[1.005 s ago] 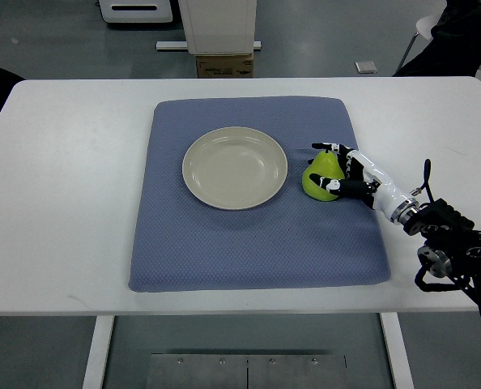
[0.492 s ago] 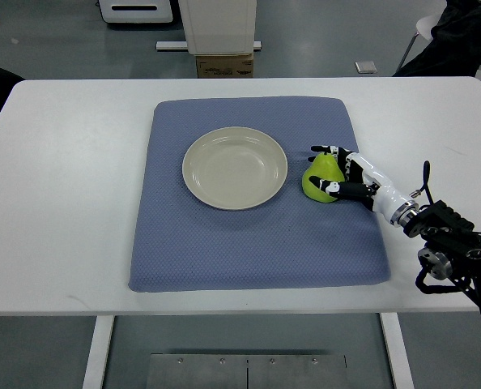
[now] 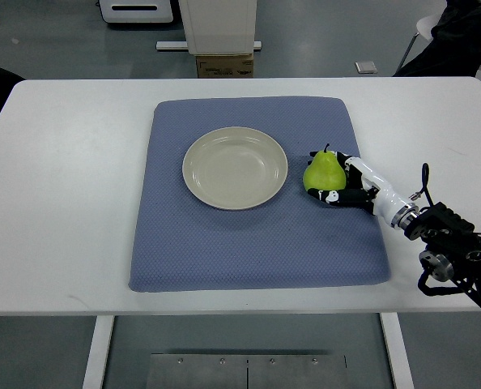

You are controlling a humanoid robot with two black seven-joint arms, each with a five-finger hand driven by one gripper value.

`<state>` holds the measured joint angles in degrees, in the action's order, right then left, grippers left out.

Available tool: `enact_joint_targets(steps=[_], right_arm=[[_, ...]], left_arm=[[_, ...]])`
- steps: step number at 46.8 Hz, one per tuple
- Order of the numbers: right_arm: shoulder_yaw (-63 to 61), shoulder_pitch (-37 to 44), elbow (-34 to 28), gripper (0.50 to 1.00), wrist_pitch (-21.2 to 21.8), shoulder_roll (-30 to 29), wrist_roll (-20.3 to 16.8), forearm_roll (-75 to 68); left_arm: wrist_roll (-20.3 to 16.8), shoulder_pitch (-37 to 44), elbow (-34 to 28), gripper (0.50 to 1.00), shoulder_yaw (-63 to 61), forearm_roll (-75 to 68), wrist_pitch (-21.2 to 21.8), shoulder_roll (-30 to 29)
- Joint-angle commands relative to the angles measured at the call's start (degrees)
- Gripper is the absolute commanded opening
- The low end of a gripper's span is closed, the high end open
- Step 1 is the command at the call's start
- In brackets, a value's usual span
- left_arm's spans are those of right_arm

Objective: Place pear on plate with right hand
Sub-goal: 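Lift the pear with the right hand and carry it over the plate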

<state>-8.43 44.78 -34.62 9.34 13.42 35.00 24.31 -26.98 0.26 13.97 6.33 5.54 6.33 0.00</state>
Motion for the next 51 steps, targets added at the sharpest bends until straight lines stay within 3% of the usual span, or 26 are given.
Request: enact_joint_targets(steps=[1, 28, 51], right_arm=[[-0.2, 0.3, 0.3, 0.500, 0.1, 0.1, 0.0, 0.0], [-3.6, 10.1, 0.7, 0.500, 0.6, -0.3, 0.0, -0.8], [-3.5, 14.7, 1.0, 0.500, -0.4, -11.3, 0.0, -0.8]], left_arm=[[0.0, 0.0, 0.0, 1.000, 0.0, 0.0, 0.0, 0.0], [0.0, 0.0, 0.0, 1.000, 0.0, 0.0, 0.0, 0.0], [0.0, 0.0, 0.0, 1.000, 0.0, 0.0, 0.0, 0.0]])
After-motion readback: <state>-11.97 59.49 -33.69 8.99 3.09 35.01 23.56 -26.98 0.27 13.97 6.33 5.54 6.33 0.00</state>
